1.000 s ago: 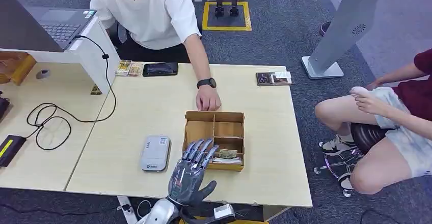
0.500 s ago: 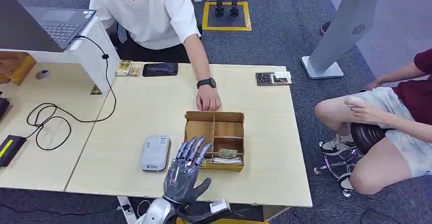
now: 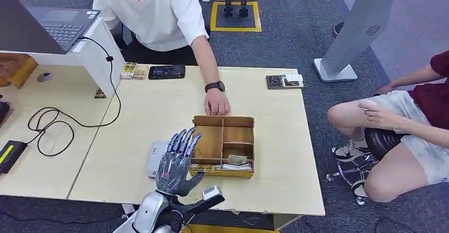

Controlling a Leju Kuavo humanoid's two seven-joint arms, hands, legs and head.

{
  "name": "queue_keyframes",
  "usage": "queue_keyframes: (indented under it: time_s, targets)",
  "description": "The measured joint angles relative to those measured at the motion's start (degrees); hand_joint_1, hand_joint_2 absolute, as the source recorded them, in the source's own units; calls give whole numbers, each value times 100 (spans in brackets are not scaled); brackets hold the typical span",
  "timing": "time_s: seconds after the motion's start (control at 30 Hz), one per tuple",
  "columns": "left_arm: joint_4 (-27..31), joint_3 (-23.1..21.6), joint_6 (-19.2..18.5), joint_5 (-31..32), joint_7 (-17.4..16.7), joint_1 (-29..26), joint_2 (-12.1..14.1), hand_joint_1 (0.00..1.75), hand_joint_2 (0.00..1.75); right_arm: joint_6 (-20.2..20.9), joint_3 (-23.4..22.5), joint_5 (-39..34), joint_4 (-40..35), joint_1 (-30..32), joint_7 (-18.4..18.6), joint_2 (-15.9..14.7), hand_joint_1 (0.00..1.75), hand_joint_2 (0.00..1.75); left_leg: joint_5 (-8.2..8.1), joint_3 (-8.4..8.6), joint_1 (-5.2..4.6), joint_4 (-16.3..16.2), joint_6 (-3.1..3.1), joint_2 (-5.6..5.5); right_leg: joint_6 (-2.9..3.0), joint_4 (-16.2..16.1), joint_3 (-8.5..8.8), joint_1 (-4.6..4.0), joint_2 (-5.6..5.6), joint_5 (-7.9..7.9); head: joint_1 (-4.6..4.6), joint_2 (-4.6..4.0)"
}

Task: Pass the card to the sensor for recognition and then transmit it.

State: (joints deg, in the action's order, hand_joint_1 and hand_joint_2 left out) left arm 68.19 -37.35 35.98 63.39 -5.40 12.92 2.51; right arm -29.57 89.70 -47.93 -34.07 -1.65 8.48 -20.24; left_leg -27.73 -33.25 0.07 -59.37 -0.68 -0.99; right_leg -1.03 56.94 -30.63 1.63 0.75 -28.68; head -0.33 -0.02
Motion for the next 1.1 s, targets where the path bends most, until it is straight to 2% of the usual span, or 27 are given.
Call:
queue_keyframes:
  time_s: [0.33, 0.57, 0.73, 1.1]
  targets:
    - [-46, 0, 35, -79, 164, 17, -2, 0, 175, 20, 0, 22, 59, -4, -17, 24, 0, 175, 0, 1, 0, 0, 0, 0, 0, 0, 0, -1, 0, 0, -2, 0]
    - [-46, -2, 52, -464, 739, 22, 33, 0, 175, 46, 0, 46, 61, -3, -35, 24, 0, 175, 0, 1, 0, 0, 0, 0, 0, 0, -1, -1, 0, 0, -2, 0]
    - [-46, -4, 0, -610, 977, 37, 122, 0, 175, 140, 0, 138, 92, -7, -55, 24, 0, 175, 0, 1, 0, 0, 0, 1, 0, 0, -1, -1, 0, 0, -2, 0]
    - [-113, -39, -133, -608, 1023, 112, 192, 0, 175, 212, -2, 225, 192, -57, -61, 28, 0, 175, 0, 1, -1, 0, 0, 1, 0, 0, -1, 0, 1, 0, -2, 0]
